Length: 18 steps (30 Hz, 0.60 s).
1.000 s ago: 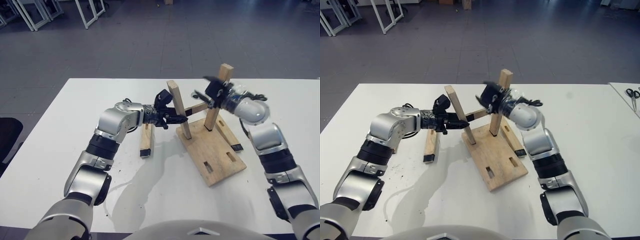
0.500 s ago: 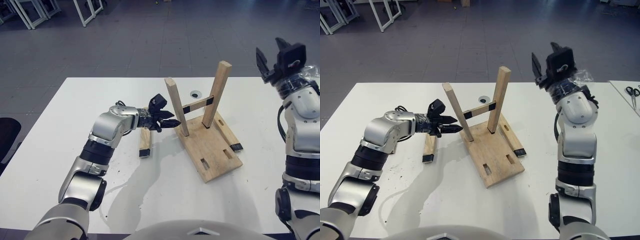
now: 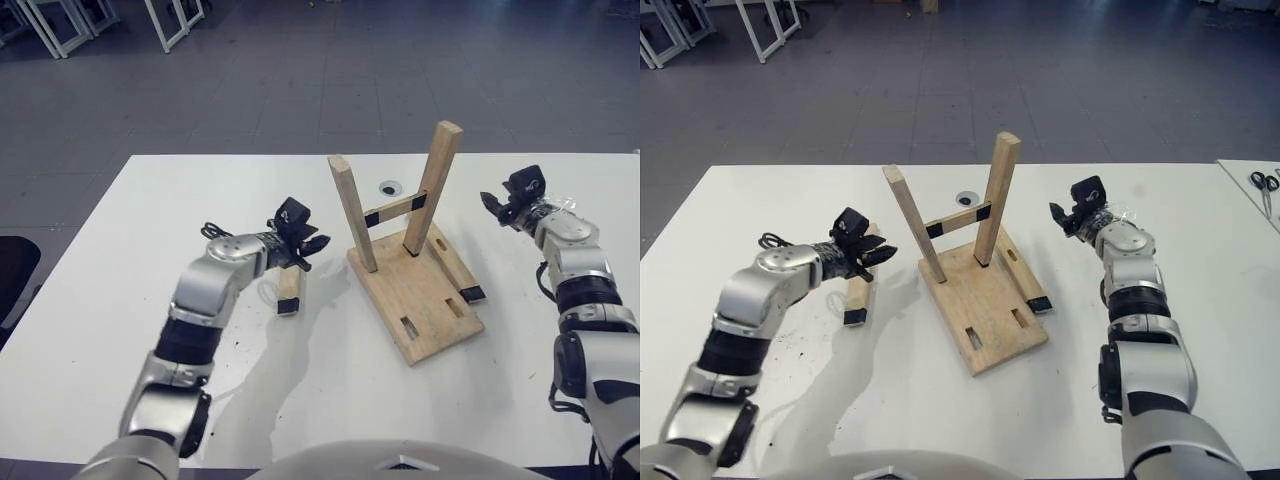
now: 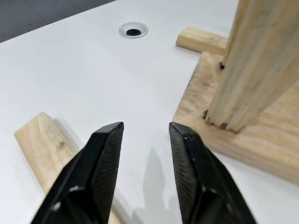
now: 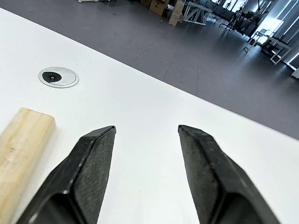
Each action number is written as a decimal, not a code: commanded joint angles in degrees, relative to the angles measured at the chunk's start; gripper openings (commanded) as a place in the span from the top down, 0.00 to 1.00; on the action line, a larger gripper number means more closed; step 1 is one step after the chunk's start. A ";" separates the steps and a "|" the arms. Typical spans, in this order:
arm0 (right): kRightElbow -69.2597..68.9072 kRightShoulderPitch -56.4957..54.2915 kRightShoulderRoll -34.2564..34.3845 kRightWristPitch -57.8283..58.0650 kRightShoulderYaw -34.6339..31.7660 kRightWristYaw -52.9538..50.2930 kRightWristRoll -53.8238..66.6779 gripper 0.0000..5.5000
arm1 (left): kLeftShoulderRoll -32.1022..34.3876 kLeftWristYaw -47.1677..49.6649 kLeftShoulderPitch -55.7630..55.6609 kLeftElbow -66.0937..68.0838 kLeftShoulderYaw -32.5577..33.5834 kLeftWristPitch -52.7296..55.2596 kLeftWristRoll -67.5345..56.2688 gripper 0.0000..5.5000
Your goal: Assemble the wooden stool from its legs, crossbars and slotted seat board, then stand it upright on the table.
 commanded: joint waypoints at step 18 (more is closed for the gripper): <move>-40.77 7.29 20.15 33.05 3.38 -8.91 10.80 0.55 | -29.00 29.26 -3.82 -13.16 -0.78 10.05 5.47 0.98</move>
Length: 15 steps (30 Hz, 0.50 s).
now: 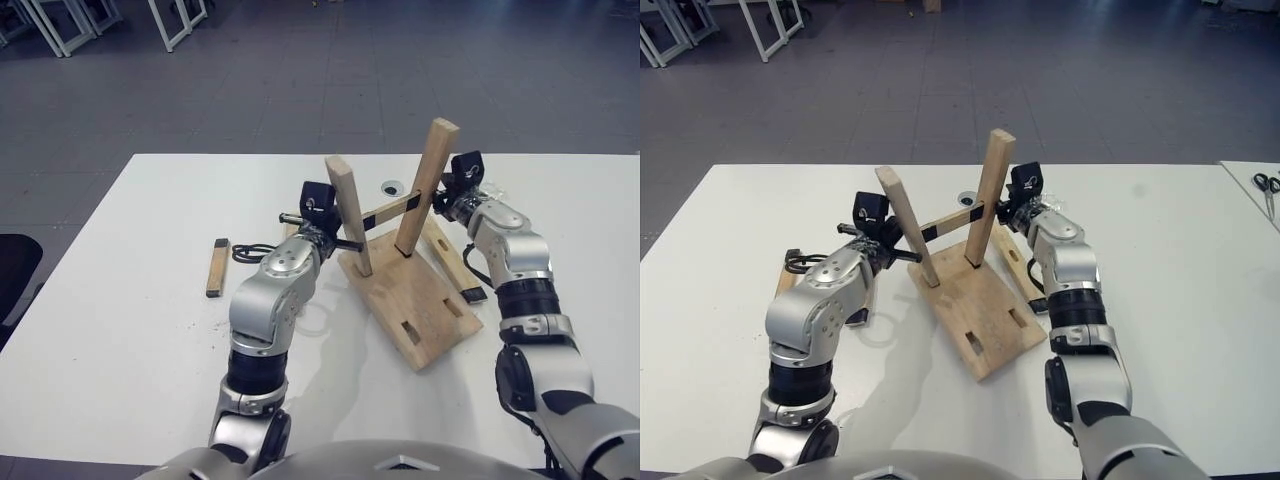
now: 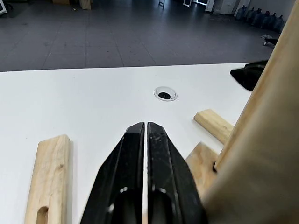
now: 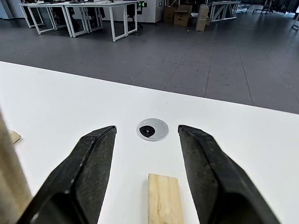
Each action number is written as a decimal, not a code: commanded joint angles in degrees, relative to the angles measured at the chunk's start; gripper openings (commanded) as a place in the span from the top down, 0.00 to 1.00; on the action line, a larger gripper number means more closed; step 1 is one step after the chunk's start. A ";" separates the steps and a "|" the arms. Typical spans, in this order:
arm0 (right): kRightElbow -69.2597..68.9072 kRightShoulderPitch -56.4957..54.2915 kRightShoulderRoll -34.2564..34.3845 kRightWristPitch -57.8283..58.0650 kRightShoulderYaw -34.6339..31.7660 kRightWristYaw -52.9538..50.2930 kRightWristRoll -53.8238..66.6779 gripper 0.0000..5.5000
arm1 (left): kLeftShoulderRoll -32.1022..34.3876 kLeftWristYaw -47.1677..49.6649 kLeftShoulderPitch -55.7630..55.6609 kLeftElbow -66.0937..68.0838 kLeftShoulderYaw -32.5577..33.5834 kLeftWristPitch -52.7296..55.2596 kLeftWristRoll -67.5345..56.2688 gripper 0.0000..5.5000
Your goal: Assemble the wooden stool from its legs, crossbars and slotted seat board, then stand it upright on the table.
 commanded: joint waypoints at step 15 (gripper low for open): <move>-21.15 11.99 -11.40 12.55 -0.81 2.34 1.07 0.55 | 16.29 -14.05 10.49 -2.73 12.81 -7.28 -5.12 0.98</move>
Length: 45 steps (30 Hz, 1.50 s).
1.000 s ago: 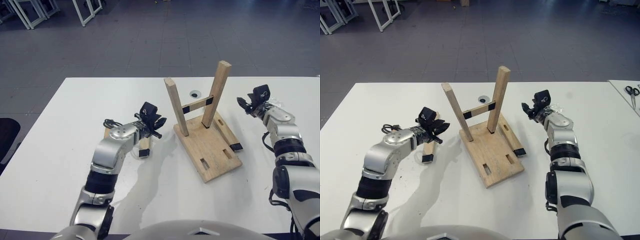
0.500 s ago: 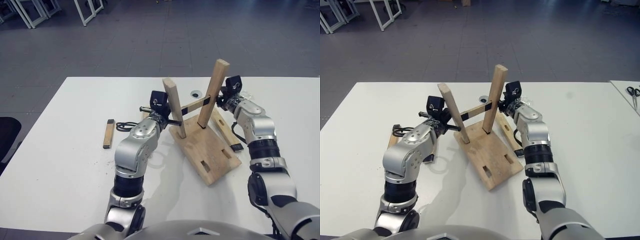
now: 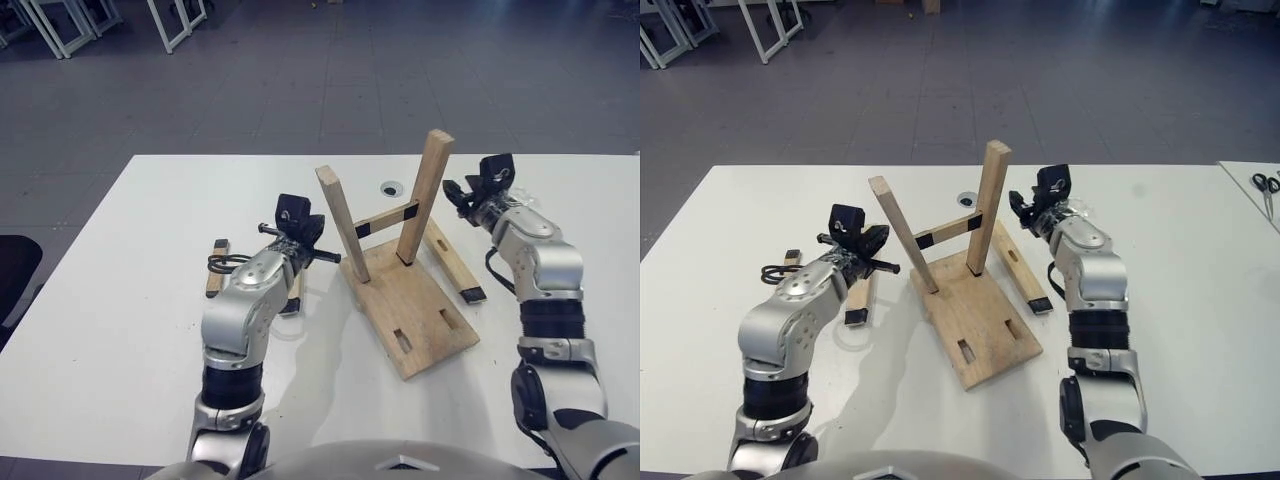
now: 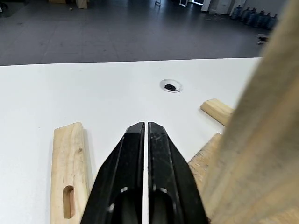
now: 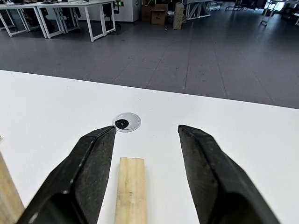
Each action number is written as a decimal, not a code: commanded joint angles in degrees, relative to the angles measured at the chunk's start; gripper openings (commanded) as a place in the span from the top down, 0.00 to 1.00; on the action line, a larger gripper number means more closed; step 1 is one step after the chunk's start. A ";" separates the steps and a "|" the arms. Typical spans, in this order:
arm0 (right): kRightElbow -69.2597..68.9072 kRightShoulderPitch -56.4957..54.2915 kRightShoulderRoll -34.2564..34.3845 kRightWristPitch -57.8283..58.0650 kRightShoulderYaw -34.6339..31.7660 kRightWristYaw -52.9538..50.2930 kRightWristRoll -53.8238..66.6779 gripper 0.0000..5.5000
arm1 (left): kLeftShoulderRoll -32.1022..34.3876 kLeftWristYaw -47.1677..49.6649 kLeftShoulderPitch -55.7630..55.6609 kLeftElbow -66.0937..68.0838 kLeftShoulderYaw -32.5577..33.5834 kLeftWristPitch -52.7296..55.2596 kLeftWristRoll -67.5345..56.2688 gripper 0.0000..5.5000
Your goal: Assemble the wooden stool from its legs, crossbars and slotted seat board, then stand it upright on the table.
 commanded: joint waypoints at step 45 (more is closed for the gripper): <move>-22.87 17.07 7.78 29.42 7.52 -2.74 2.17 0.55 | 14.20 1.47 12.16 7.08 16.34 -4.94 0.12 0.98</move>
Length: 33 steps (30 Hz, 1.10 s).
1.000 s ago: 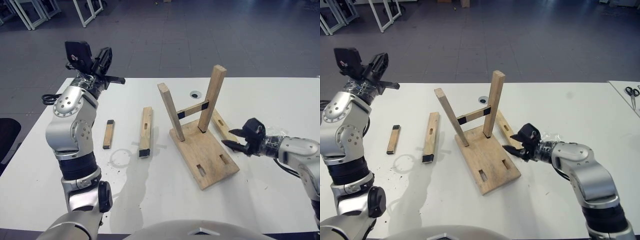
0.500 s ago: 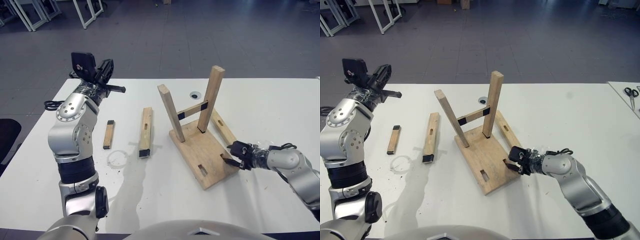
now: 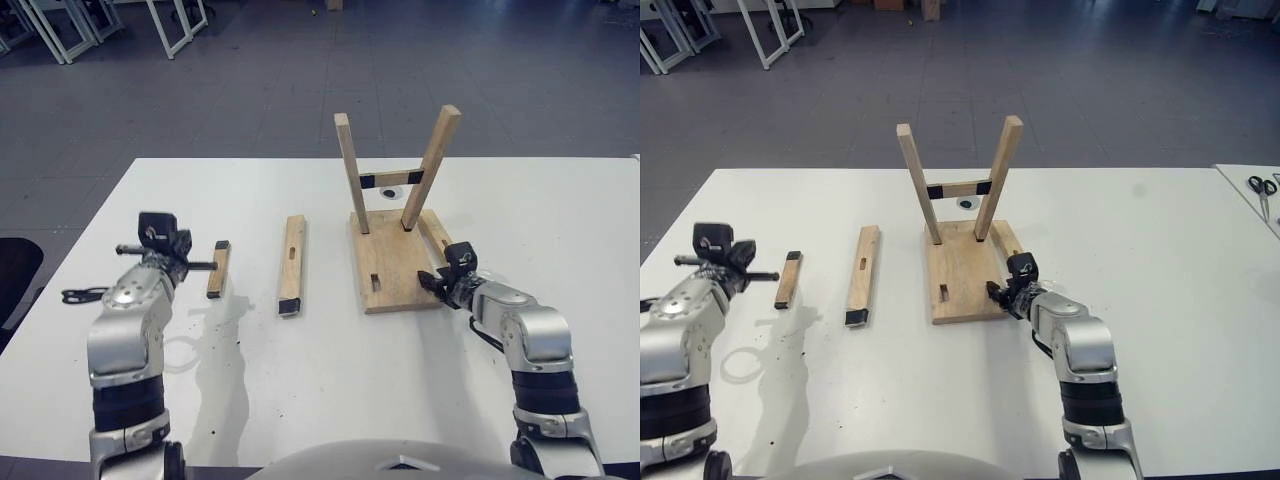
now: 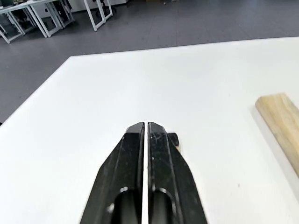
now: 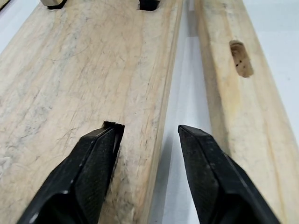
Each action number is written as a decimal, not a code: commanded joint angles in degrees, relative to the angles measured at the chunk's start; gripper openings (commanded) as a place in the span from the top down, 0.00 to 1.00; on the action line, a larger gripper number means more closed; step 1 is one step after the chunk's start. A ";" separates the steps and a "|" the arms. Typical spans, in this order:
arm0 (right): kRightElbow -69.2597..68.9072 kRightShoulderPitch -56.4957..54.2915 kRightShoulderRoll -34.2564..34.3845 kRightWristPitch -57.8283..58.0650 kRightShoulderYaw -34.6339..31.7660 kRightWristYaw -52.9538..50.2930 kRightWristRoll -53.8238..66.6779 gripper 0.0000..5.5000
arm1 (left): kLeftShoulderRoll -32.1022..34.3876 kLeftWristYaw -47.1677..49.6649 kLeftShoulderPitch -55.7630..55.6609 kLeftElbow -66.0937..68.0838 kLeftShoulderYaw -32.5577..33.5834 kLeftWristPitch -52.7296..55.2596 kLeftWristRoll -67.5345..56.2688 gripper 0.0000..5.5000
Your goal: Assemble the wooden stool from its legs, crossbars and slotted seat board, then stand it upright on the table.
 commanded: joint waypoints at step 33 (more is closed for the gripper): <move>-15.75 -10.46 0.92 2.32 -8.88 -1.72 10.27 0.55 | -2.90 -6.42 5.86 17.49 -3.30 -16.44 0.77 0.76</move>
